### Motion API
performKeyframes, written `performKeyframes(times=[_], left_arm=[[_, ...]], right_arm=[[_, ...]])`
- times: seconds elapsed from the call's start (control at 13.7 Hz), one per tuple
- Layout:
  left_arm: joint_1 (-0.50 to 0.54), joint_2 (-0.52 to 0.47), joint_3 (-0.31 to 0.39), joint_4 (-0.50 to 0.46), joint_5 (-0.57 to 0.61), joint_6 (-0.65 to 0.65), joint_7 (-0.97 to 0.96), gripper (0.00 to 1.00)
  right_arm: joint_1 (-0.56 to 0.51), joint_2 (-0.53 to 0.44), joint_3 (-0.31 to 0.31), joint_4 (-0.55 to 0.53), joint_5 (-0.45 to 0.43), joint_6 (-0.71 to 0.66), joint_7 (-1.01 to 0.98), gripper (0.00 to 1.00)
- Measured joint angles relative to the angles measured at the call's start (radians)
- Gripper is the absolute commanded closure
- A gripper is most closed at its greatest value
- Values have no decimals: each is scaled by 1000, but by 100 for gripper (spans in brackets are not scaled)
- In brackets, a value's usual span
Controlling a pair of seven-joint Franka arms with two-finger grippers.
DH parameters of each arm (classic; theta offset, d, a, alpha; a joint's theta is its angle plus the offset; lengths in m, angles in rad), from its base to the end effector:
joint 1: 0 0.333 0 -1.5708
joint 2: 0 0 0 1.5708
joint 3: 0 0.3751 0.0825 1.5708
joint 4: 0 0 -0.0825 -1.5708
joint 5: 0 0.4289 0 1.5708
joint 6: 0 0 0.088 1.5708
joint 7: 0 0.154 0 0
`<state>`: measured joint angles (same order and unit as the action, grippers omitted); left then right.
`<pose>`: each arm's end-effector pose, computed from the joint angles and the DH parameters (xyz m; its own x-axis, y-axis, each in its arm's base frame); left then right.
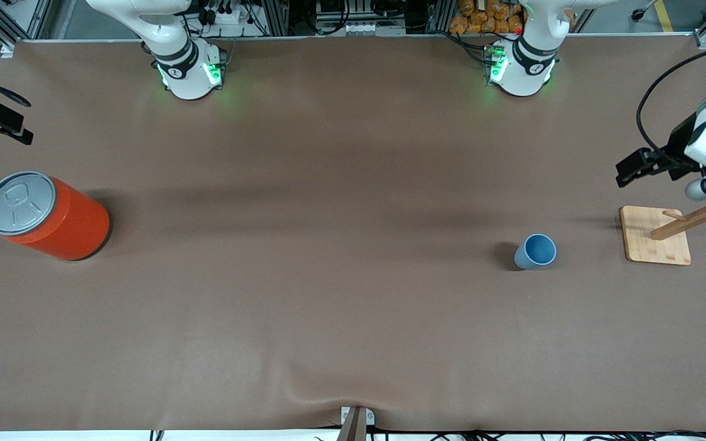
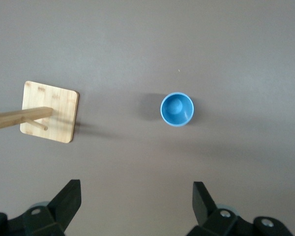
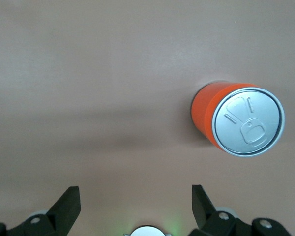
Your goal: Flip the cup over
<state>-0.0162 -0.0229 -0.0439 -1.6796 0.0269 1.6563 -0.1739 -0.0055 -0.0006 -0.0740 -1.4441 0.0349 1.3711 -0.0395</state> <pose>0.5954 -0.0322 0.6013 0.9938 0.1112 0.0044 0.1113 -0.9934 -0.0275 0.5725 -0.0397 0.6846 0.9969 -0.0329 -0.0708 -0.0356 -0.9987 -0.0375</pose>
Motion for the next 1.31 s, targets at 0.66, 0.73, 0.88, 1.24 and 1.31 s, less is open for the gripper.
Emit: performKeyframes(times=[0.66,0.73,0.88,1.24,1.31], left_arm=[[5,-137,3,-50,-52,-92,8,0],[5,-142,3,-50,-52,-102,8,0],[5,-144,3,-44,-52,-116,8,0],[5,-115,3,25,-42,-174,8,0],[5,-104,3,42,-39,-185,8,0]], right_arm=[[-3,2,0,0,4,1,0,0],[-3,2,0,0,4,1,0,0],[-3,2,0,0,4,1,0,0],[-3,3,1,0,6,1,0,0],[-3,3,1,0,6,1,0,0]])
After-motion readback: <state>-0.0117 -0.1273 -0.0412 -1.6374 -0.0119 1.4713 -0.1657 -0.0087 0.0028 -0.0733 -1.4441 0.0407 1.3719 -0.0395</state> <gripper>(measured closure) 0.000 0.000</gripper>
